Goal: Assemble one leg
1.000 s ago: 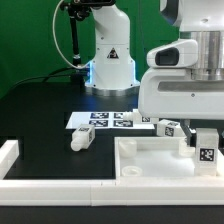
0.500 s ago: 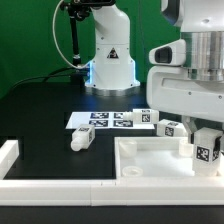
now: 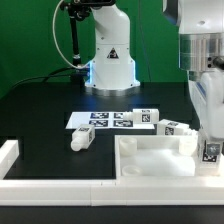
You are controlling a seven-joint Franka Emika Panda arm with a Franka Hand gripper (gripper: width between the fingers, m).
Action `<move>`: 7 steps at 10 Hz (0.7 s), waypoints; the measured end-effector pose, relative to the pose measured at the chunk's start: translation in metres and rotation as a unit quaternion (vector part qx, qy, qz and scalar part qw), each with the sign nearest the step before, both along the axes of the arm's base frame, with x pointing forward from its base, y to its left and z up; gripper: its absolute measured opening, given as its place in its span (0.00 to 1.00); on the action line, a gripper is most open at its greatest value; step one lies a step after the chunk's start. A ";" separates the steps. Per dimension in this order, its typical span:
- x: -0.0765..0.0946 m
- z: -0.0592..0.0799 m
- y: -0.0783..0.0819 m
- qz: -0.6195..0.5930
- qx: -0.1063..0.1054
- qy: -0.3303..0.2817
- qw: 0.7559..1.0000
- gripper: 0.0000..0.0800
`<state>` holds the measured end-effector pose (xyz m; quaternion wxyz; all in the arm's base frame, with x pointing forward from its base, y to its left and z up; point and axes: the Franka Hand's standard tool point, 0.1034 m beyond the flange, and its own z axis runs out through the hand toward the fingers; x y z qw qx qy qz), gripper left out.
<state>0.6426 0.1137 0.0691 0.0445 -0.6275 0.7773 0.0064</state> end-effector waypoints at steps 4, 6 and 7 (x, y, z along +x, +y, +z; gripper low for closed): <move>0.000 0.000 -0.002 -0.092 0.018 -0.004 0.996 0.36; -0.001 0.000 -0.002 -0.093 0.023 -0.009 0.995 0.36; -0.001 -0.001 -0.001 -0.088 0.022 -0.009 0.996 0.36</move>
Offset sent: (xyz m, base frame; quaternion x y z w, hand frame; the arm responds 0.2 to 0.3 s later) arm -0.0088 -0.0118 -0.0051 0.0311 -0.0371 0.2735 0.9606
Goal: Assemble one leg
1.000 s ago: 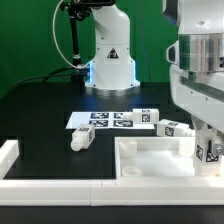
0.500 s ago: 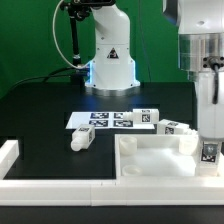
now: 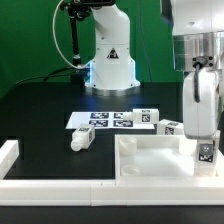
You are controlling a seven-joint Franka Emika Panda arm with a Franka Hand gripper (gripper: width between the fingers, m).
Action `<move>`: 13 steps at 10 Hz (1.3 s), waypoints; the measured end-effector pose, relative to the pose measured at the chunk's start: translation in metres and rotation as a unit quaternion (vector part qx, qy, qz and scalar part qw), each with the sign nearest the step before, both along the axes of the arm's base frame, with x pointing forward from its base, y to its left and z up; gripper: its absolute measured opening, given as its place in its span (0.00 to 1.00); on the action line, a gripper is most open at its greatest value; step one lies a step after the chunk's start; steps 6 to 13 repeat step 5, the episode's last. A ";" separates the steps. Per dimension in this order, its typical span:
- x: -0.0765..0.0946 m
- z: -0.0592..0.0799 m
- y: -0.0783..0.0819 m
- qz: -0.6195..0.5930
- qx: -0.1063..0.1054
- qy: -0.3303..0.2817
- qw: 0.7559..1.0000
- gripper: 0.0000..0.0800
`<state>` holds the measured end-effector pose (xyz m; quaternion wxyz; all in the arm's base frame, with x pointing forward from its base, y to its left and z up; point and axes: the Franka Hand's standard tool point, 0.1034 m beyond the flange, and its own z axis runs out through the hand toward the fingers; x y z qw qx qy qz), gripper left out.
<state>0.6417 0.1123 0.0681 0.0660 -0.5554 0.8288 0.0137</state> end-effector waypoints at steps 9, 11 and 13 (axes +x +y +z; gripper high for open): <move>0.002 0.035 0.010 0.029 0.010 -0.016 0.999 0.81; 0.002 0.035 0.010 0.029 0.010 -0.016 0.999 0.81; 0.002 0.035 0.010 0.029 0.010 -0.016 0.999 0.81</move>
Offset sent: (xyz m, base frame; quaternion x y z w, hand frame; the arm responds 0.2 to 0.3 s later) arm -0.0096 0.0101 0.0501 -0.0636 -0.0024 -0.0376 0.9973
